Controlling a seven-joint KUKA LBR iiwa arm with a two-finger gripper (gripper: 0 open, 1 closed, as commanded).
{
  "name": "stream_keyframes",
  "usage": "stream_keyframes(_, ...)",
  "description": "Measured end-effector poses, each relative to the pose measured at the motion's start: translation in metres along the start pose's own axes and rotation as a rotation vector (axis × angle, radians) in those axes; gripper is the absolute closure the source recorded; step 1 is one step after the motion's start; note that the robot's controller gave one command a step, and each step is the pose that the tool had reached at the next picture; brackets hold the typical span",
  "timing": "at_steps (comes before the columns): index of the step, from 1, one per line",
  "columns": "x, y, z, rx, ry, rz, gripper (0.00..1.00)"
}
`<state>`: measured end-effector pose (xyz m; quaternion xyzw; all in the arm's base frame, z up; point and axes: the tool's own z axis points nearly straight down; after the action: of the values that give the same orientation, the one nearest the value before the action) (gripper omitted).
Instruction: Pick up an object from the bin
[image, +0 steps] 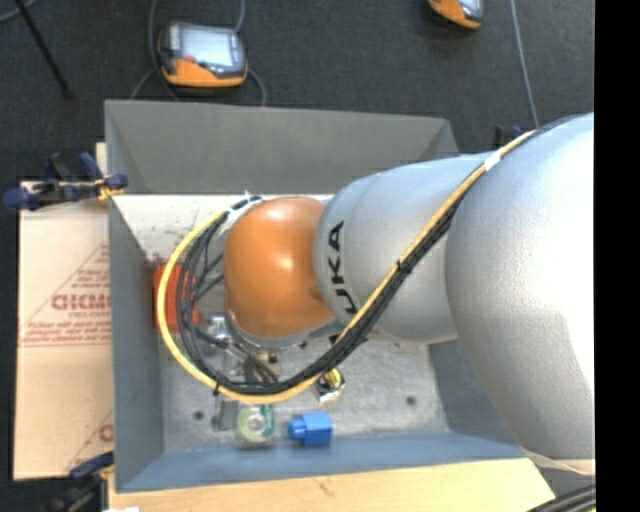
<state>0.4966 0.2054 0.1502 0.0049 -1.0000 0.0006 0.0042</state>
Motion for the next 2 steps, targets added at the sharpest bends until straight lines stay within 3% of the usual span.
stream_keyframes(1, -0.079, -0.034, 0.077, 0.002, -0.011, -0.053, 0.00)
stream_keyframes(2, -0.011, -0.074, 0.027, 0.001, -0.011, -0.427, 0.00)
